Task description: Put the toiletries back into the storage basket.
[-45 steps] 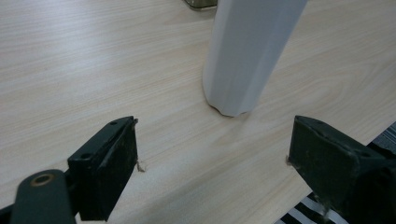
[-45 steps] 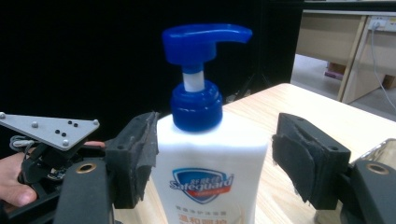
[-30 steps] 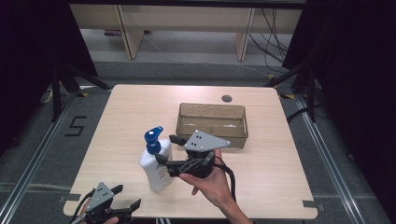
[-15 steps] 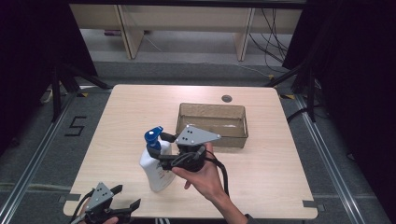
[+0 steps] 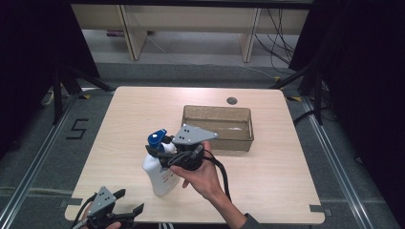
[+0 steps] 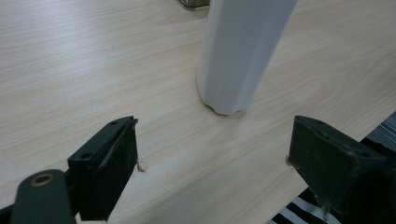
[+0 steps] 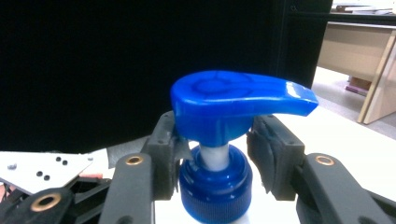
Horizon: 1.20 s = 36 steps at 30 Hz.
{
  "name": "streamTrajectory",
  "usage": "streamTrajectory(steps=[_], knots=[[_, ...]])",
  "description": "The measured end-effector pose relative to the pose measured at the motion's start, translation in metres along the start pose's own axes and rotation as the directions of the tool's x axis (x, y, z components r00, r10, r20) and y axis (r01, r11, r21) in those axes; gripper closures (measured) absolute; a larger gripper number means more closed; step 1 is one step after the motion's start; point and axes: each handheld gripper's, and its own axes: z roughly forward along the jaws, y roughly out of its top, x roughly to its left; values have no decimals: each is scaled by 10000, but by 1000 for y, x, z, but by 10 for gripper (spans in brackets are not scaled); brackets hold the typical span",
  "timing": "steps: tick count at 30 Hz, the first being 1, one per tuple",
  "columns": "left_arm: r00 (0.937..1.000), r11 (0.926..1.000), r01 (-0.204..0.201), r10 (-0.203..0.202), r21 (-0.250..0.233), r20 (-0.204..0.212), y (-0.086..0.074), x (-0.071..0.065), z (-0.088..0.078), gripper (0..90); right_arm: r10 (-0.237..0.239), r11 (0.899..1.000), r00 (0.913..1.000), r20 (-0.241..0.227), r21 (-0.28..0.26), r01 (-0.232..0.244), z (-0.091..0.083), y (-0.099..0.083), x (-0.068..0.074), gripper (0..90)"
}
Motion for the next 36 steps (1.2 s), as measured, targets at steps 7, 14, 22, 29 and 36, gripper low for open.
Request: streamTrajectory(steps=[7, 14, 22, 29, 36], knots=[[10000, 10000, -32, 32, 56, -26, 0, 0, -1, 150, 264, 9996, 9995, -196, -131, -267, 4, 0, 1, 617], [10000, 10000, -28, 28, 54, 15, 0, 0, -1, 150, 341, 9982, 9993, -123, -491, -347, -2, 3, -6, 617], [10000, 10000, 35, -35, -4, 84, 0, 0, 0, 150, 865, 9921, 9957, -322, -886, -891, -18, 13, -15, 618], [10000, 10000, 51, -50, -15, 57, 0, 0, 0, 150, 126, 9955, 9995, 281, -940, -99, -35, 28, -16, 618], [9999, 9998, -116, 115, 130, 69, 0, 2, 0, 150, 311, 9939, 9988, 367, -1066, -270, -49, 35, -23, 618]])
